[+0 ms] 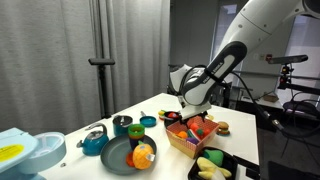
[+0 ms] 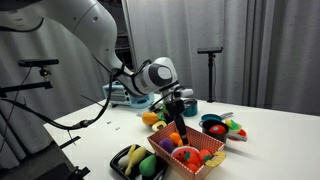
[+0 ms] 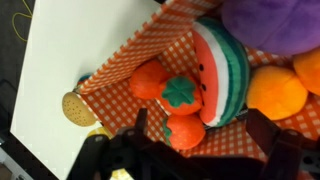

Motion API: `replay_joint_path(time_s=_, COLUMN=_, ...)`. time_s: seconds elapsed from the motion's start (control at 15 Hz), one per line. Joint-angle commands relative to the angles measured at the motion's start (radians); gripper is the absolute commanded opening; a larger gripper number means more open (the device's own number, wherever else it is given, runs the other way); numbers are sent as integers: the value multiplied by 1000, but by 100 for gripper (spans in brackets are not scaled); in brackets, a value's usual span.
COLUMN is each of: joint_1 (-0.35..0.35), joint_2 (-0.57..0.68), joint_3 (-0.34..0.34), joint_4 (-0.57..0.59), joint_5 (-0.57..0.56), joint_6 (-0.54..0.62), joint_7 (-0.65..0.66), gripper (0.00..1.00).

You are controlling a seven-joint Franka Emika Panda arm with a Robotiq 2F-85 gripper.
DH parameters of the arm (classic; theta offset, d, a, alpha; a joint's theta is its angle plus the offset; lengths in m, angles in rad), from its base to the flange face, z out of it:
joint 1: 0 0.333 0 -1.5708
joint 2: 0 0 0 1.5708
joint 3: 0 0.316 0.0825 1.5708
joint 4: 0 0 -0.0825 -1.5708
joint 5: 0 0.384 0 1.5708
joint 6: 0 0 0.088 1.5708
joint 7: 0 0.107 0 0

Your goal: Put the toy watermelon in the grey plate

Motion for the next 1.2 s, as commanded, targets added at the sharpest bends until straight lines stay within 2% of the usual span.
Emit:
replay_joint_path(time_s=0.0, joint_1=-2, joint_2=76, joint_3=0, joint_4=53, joint_5=59, joint_6=59, joint_7=-57, gripper=100)
replay_joint_path(time_s=0.13, joint_1=1, joint_2=117, joint_3=2, joint_4=51, joint_5=84, joint_6=83, joint_7=-73, gripper=100)
replay_joint_path(time_s=0.53, joint_1=130, joint_2=193, joint_3=5, joint_4=28, joint_5=89, joint_6=145, joint_7=20, gripper=100)
replay_joint_path(time_s=0.6, joint_1=116, joint_2=191, joint_3=-6, joint_4=33, joint_5=86, joint_6=160, joint_7=-7, gripper=76)
replay_joint_path(time_s=0.73, joint_1=111, joint_2=170, joint_3=-21, joint_4=25, joint_5=82, joint_6=175, joint_7=-28, gripper=68)
replay_joint_path(time_s=1.13, joint_1=53, joint_2=58, joint_3=-82, joint_4=-35, joint_5=84, joint_6=242, joint_7=-115, gripper=21)
